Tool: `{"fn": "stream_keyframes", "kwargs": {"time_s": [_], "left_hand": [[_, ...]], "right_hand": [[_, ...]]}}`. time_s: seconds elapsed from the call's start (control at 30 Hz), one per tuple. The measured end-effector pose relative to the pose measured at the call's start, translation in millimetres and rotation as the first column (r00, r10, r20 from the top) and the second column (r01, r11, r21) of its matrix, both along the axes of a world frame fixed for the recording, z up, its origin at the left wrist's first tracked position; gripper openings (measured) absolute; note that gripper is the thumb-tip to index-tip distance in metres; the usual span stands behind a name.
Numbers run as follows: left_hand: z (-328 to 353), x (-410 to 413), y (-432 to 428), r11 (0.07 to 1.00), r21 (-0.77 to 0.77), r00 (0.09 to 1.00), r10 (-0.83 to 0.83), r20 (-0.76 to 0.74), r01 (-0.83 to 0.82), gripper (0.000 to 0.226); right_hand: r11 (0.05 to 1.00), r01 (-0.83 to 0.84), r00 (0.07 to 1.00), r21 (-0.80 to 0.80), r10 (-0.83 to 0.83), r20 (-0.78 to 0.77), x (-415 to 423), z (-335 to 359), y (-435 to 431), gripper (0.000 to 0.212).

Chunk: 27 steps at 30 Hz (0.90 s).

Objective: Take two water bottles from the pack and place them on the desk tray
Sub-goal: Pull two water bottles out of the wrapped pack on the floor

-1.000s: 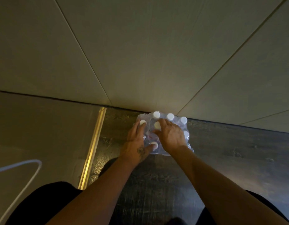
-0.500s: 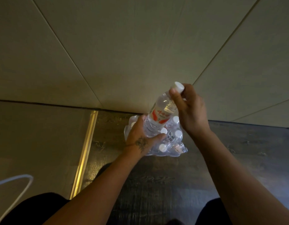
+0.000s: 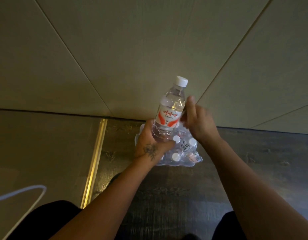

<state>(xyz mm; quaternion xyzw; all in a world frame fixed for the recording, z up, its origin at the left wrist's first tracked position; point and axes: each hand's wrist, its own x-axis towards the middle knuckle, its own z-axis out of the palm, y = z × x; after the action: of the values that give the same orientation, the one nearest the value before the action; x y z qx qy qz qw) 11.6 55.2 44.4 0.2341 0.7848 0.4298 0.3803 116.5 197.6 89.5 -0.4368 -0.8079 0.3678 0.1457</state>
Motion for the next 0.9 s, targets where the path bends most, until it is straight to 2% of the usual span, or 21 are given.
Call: {"fn": "stream_keyframes", "kwargs": {"time_s": [0.03,0.07,0.1,0.2,0.3,0.4,0.5,0.57,0.63,0.7,0.8,0.9], "left_hand": [[1.0,-2.8,0.2,1.0,-0.007,1.0,0.007,-0.02,-0.007,0.082],[0.9,-5.6,0.4,1.0,-0.008,1.0,0.009,-0.029,-0.009,0.077],[0.3,-8.4,1.5,1.0,0.0,1.0,0.008,-0.02,-0.008,0.073],[-0.1,-14.9,5.2,1.0,0.024,1.0,0.009,0.009,-0.009,0.072],[1.0,-16.9,8.1,0.999,0.047,0.999,0.006,0.033,-0.008,0.074],[0.6,-18.1,8.3,0.997,0.071,0.998,0.016,0.065,-0.021,0.077],[0.6,-21.5,4.1,0.998,0.066,0.995,0.011,0.098,-0.017,0.074],[2.6,-25.5,-1.7,0.999,0.055,0.993,-0.01,0.12,0.003,0.067],[8.1,-29.8,-8.2,0.998,0.06,0.987,-0.042,0.152,0.034,0.072],[14.4,-33.1,-12.9,0.997,0.054,0.975,-0.064,0.212,0.054,0.085],[24.5,-37.6,-16.2,0.994,0.035,0.955,-0.111,0.276,0.105,0.075],[33.8,-45.3,-21.5,0.99,0.038,0.934,-0.139,0.329,0.134,0.075]], "right_hand": [[0.991,-0.116,0.969,0.063,0.099,0.225,3.3,-12.1,1.0,0.053],[0.974,-0.214,0.893,0.081,0.161,0.419,5.4,-25.2,0.4,0.046],[0.974,-0.225,0.83,0.041,0.169,0.531,6.9,-36.6,-2.7,0.044],[0.983,-0.169,0.773,-0.072,0.178,0.609,5.8,-57.5,-22.1,0.044],[0.97,-0.237,0.779,-0.051,0.222,0.586,1.0,-66.6,-35.6,0.037],[0.978,-0.198,0.78,-0.072,0.201,0.593,-4.1,-70.5,-30.6,0.028],[0.968,-0.223,0.773,-0.116,0.248,0.585,-5.0,-68.4,-28.5,0.028],[0.97,-0.21,0.812,-0.125,0.244,0.53,-3.2,-61.0,-27.1,0.026],[0.981,-0.157,0.869,-0.113,0.192,0.455,0.5,-46.4,-22.5,0.025],[0.978,-0.209,0.902,-0.02,0.201,0.382,5.1,-24.8,-14.3,0.018],[0.916,-0.357,0.921,0.185,0.312,0.235,14.1,17.4,-1.0,0.01],[0.839,-0.442,0.897,0.318,0.407,0.172,18.6,57.7,9.2,0.021]]}}
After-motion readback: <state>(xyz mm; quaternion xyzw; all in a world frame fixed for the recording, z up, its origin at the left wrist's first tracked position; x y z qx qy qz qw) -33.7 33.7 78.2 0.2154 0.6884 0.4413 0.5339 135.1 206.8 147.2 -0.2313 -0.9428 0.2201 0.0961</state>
